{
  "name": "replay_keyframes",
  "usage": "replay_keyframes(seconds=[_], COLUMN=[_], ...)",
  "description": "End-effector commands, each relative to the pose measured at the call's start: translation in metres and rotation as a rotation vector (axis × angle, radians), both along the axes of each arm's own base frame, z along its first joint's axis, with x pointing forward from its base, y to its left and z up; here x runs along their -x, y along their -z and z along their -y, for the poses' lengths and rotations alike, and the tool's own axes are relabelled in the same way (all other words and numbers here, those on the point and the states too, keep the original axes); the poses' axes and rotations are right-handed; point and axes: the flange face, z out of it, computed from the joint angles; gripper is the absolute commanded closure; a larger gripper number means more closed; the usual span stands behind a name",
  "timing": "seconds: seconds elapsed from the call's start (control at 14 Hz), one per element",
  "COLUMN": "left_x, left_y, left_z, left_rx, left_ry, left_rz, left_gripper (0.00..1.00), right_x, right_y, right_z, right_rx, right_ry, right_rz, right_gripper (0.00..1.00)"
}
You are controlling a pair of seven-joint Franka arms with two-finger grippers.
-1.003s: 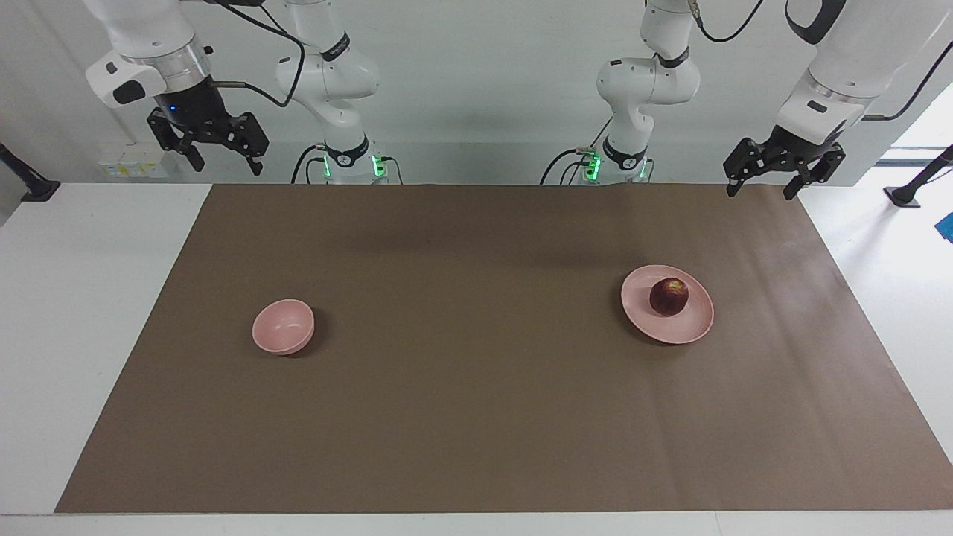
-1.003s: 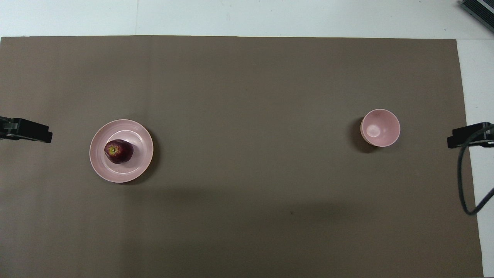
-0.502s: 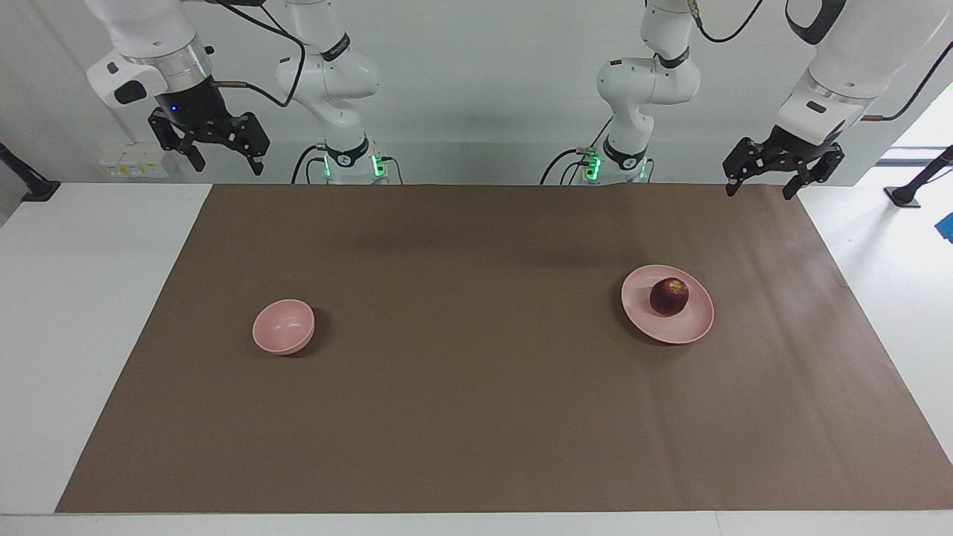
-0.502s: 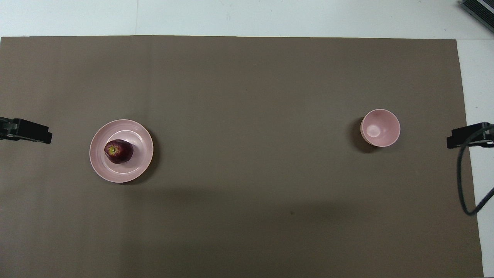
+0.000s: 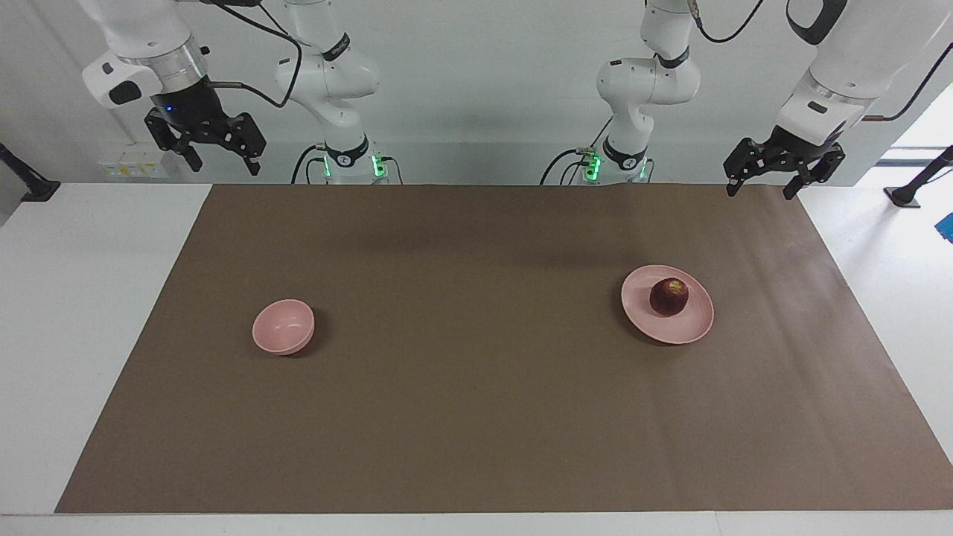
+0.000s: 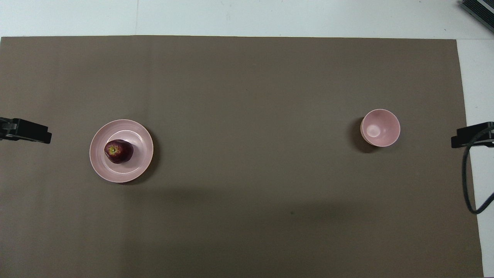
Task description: Move apple from plate to bowl
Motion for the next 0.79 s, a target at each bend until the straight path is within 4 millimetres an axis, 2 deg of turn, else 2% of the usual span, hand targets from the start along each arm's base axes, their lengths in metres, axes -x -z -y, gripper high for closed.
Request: replay_keyframes(seconds=[0.0,0.43,0.72], left_x=[0.002,0.002,0.0], left_y=[-0.004,-0.001,0.023], left_z=[0.001,-0.004,0.004], left_rx=[0.01,0.012,0.01], left_ry=[0.008,-0.001,0.012], left_rz=[-0.012,-0.004,-0.019], left_gripper=[0.0,0.0,0.0], right_x=[0.003,0.002,0.002], right_y=[-0.003,-0.002,-0.002], right_z=[0.0,-0.001,-0.003], right_rx=[-0.003,-0.005,-0.006], right_ry=[0.016,0.014,0.009], right_rz=[-0.005,-0.007,-0.007], right_gripper=[0.0,0.0,0.0])
